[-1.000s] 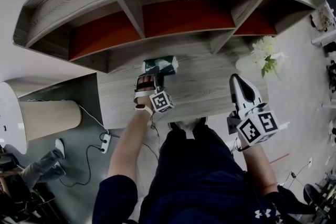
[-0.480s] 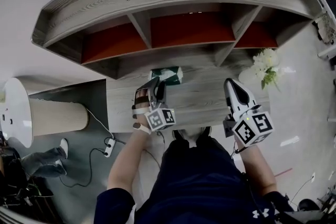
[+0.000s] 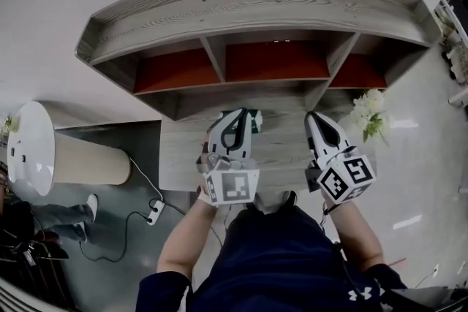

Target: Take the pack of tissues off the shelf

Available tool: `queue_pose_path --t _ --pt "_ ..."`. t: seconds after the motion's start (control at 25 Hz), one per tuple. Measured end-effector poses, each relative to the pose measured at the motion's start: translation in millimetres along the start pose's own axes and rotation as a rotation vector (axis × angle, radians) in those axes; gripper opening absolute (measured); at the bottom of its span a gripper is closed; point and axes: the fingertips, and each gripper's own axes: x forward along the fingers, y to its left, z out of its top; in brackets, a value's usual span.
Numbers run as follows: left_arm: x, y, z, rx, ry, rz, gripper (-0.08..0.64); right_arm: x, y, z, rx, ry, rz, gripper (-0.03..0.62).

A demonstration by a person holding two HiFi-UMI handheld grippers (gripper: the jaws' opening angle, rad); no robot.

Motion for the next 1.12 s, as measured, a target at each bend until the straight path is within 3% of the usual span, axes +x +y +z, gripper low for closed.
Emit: queue_pose_path --t 0.12,0.16,0.28,0.36,0.6,1.12 --pt "-7 18 44 -0.047 -0.100 0.017 0.021 1 5 20 -0.038 -0.033 0.003 0.012" --pt "-10 23 54 -0.098 -0.131 0.030 0.021 0 7 26 -0.053 -0.043 0.002 0.012" --pt "-13 36 68 -0.357 -0.177 0.069 0.021 -1 15 46 -0.104 -0.083 0.005 0.012" --pt "-12 40 72 -0.426 -0.180 0.059 0.021 -1 22 59 -0.142 -0.120 0.012 0.012" --pt "-13 36 76 -0.458 -0.179 0.023 0.021 -9 35 77 -0.203 -0.182 0.016 0.012" --pt "-3 24 70 -0.479 -0.154 -0.023 0.021 -9 33 85 -0.239 -0.200 0.015 0.012"
